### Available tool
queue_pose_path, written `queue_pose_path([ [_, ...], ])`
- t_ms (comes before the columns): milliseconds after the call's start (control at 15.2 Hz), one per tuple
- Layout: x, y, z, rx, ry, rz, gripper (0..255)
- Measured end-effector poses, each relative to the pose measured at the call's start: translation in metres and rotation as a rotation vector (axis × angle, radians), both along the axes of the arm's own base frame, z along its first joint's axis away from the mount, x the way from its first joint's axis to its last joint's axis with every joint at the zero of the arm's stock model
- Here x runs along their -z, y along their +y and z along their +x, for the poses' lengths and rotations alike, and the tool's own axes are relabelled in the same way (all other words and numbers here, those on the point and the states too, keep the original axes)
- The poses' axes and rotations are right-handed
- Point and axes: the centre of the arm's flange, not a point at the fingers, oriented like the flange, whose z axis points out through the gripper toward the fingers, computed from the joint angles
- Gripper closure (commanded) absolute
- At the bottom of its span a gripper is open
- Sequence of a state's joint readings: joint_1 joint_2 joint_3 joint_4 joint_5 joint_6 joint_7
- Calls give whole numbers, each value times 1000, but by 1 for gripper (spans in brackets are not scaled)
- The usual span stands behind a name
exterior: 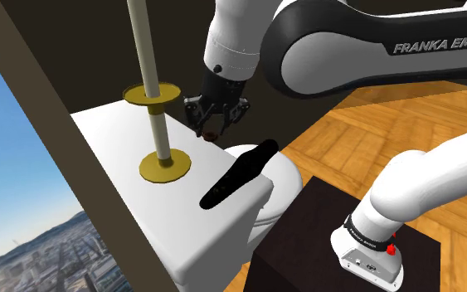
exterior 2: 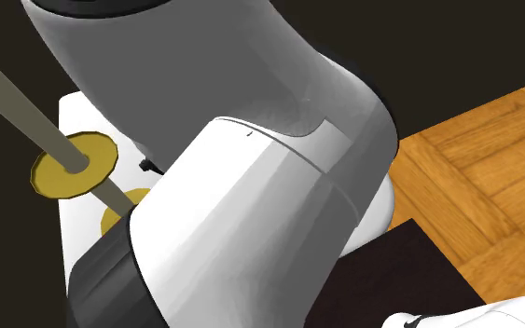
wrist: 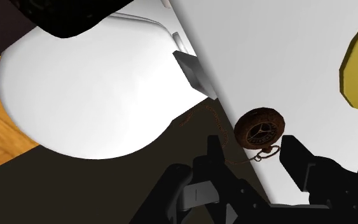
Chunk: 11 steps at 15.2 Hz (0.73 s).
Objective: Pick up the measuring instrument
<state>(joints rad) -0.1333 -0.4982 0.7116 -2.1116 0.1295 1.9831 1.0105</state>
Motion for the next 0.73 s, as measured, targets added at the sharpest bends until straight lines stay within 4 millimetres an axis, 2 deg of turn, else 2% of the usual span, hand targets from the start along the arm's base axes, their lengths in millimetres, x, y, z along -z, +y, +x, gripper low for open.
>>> queue_pose_path([
  [726, -54, 0, 0, 0, 1, 0, 255],
])
